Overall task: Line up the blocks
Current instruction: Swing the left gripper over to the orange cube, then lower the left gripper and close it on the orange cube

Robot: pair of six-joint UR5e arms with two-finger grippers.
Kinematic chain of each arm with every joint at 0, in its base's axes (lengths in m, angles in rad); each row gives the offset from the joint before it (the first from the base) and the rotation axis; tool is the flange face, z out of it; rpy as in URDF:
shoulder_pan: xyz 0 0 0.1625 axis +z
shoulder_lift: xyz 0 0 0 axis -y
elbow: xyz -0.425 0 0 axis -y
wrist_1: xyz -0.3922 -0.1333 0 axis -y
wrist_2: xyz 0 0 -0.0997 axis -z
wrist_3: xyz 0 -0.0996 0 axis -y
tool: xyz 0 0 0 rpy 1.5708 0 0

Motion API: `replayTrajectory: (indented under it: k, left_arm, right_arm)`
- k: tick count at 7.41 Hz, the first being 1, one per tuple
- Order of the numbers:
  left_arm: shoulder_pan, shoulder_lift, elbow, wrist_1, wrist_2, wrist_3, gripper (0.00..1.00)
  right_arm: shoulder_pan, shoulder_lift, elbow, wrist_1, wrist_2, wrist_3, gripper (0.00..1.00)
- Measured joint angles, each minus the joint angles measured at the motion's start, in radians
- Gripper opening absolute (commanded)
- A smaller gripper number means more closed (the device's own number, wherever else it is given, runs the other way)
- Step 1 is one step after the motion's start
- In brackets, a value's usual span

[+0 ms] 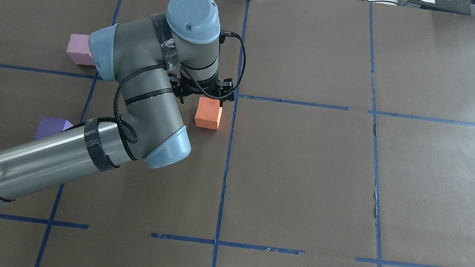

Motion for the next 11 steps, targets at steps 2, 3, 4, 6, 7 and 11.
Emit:
replayTrajectory:
  k: [2, 3, 4, 6, 7, 11]
  left_arm:
    - [0.038, -0.001, 0.022, -0.021, 0.038, -0.024, 1.00]
    - [0.045, -0.001, 0.032, -0.035, 0.044, -0.033, 1.00]
    - [0.048, 0.000, 0.044, -0.052, 0.047, -0.037, 1.00]
    - [0.048, -0.001, 0.065, -0.081, 0.070, -0.040, 1.00]
    - [0.048, -0.001, 0.072, -0.094, 0.078, -0.040, 1.00]
    - [0.048, 0.000, 0.115, -0.165, 0.085, -0.040, 1.00]
  right_arm:
    - [0.000, 0.000, 0.000, 0.000, 0.000, 0.000, 1.00]
    - [0.000, 0.000, 0.000, 0.000, 0.000, 0.000, 1.00]
    - [0.000, 0.000, 0.000, 0.000, 0.000, 0.000, 1.00]
    - [-0.001, 0.000, 0.000, 0.000, 0.000, 0.000, 1.00]
    - [0.000, 0.000, 0.000, 0.000, 0.001, 0.000, 1.00]
    - [0.000, -0.001, 0.000, 0.000, 0.000, 0.000, 1.00]
